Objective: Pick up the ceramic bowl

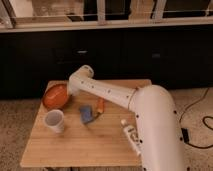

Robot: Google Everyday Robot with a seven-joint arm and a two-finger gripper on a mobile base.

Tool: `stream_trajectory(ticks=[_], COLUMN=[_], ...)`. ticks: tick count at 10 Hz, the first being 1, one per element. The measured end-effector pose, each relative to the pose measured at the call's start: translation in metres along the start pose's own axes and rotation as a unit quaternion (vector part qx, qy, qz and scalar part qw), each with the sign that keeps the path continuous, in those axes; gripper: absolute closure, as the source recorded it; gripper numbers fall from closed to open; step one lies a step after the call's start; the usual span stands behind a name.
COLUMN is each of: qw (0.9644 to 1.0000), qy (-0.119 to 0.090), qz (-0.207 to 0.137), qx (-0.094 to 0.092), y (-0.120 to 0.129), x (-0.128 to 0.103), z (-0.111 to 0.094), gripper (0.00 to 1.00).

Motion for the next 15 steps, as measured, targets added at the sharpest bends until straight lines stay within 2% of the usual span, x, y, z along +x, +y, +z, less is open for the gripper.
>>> stream_trajectory(ticks=[2,6,9,13,15], qw=[1.0000,0.9999,0.9998,0.9996,0.9994], qy=[0.001,0.004,0.007,0.011,0.015], qz=[0.000,-0.007,-0.008,-0.015,-0.017], qx=[0.001,0.010,0.014,0.022,0.026], y=[-0.003,-0.004,-0.006,-0.007,-0.011], x=[0.005,0.003,0.009,0.008,0.012], z=[-0.011,0.001,-0.009,-0.002,-0.011], gripper=[0.78,0.78,0.78,0.78,0.78])
